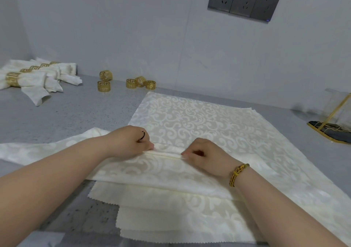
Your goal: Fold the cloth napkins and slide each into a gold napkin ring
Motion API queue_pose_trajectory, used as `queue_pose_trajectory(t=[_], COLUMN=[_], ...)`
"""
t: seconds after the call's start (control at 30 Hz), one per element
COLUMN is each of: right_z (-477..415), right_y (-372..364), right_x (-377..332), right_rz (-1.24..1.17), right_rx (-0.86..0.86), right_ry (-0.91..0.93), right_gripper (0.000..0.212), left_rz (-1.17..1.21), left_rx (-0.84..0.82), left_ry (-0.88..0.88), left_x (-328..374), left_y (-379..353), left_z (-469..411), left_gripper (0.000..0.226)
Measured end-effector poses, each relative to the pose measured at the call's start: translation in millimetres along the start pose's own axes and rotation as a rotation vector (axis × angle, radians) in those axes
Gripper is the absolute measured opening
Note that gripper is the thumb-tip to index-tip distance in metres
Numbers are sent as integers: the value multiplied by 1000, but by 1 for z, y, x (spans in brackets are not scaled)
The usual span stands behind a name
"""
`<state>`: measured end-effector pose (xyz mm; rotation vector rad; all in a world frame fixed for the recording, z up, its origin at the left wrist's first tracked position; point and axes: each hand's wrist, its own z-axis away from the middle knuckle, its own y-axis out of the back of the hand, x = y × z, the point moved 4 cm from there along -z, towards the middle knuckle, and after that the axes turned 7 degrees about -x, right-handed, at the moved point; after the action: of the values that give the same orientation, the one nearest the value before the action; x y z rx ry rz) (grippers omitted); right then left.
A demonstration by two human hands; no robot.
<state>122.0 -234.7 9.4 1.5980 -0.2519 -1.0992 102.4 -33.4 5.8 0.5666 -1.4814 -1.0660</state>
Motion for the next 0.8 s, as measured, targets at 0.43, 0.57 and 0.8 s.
queue_pose_trajectory(t=[0.43,0.57,0.8], right_z=[1,-9,-15], right_y=[8,15,26], right_x=[18,19,18], right_rz=[-236,-193,-72], right_rx=[-16,-138,-319], right_ry=[-142,-249,-277], right_gripper=[30,40,11], left_rz=[47,-64,-88], left_rx=[-97,-155,-125], left_ry=[126,195,122], left_x=[-7,-4,-3], left_y=[9,14,15], left_z=[-10,-16,-15], left_gripper=[22,18,31])
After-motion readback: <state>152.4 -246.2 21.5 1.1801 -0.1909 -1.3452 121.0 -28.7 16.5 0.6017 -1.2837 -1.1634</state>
